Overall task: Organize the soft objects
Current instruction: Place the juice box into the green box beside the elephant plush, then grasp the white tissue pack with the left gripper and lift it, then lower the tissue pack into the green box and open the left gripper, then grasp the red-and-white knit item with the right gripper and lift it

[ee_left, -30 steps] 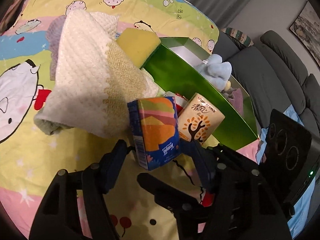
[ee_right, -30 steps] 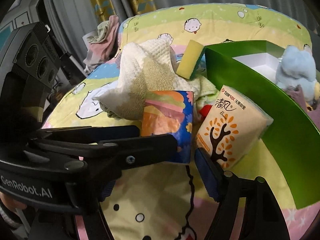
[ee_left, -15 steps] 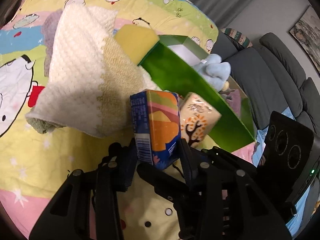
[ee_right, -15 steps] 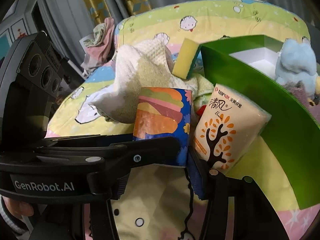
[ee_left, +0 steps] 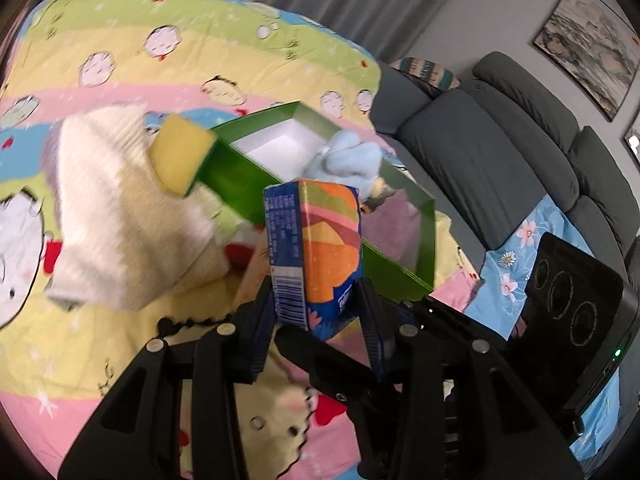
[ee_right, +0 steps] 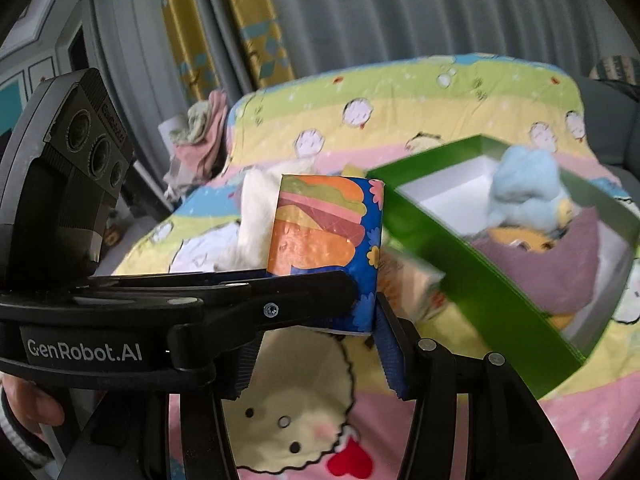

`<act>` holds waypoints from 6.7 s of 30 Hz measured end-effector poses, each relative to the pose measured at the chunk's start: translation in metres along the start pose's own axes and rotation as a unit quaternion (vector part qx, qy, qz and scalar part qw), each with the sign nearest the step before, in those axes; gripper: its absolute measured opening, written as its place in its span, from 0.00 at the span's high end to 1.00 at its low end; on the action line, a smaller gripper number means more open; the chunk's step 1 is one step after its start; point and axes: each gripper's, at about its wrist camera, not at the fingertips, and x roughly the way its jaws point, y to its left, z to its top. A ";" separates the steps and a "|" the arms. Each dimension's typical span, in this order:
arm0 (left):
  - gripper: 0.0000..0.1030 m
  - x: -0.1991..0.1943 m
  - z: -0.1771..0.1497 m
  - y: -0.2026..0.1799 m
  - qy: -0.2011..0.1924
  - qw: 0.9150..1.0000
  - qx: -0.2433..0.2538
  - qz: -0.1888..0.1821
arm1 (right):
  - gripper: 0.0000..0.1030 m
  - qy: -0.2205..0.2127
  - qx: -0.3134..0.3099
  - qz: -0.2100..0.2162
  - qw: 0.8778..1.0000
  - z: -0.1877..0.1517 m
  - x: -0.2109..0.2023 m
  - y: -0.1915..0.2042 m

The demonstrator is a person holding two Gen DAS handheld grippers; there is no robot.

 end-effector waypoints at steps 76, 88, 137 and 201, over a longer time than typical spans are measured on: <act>0.02 0.044 -0.008 0.023 0.014 0.995 0.023 0.091 | 0.25 0.054 0.038 -0.015 0.998 -0.026 0.034 -0.045; 0.41 0.072 0.004 0.019 0.040 0.997 0.030 0.058 | 0.44 0.054 0.050 -0.012 0.997 -0.013 0.053 -0.051; 0.42 0.062 0.077 -0.099 -0.008 0.987 0.152 0.045 | 0.68 -0.096 0.073 -0.034 0.992 0.051 -0.039 -0.096; 0.01 -0.028 -0.016 0.021 -0.064 0.970 -0.009 0.234 | 0.09 -0.052 -0.040 -0.030 0.997 -0.009 -0.035 -0.021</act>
